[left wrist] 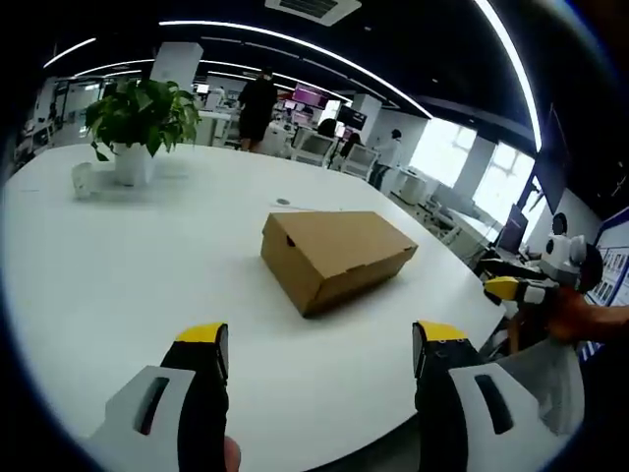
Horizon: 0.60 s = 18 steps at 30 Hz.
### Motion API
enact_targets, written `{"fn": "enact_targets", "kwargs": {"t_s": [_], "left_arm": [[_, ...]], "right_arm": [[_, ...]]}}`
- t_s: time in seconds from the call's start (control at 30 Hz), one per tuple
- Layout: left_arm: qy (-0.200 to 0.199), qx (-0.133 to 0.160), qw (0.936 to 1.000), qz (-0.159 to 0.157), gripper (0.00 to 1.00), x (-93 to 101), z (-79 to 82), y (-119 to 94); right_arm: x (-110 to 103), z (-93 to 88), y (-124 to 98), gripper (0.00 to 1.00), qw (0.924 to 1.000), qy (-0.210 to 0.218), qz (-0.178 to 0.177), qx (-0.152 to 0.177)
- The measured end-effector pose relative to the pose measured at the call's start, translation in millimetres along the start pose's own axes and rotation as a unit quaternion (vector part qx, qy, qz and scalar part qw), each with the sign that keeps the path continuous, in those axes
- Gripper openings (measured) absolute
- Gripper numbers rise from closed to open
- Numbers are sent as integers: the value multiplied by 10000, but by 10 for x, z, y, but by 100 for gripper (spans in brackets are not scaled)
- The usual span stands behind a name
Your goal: Operate the shoe box by opening the lid, removing the specified soft item, and placing it in the target area until the item is outside and the box remains undamaged.
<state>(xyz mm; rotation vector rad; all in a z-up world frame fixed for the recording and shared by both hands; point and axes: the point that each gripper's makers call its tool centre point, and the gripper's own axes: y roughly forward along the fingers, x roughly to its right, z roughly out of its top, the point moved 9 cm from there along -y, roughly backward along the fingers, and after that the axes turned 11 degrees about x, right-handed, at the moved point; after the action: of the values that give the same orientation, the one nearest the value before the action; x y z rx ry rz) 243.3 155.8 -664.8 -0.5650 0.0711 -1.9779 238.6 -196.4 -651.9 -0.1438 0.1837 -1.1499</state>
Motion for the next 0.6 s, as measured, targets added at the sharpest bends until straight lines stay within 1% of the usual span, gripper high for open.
{"fn": "enact_targets", "kwargs": {"t_s": [0.2, 0.6], "left_arm": [[-11, 10, 10000, 6, 79, -12, 3, -4], [5, -30, 10000, -13, 79, -24, -9, 16]], "right_arm": [[-23, -4, 7, 78, 10000, -39, 59, -27], [-24, -11, 7, 78, 10000, -18, 55, -41]]}}
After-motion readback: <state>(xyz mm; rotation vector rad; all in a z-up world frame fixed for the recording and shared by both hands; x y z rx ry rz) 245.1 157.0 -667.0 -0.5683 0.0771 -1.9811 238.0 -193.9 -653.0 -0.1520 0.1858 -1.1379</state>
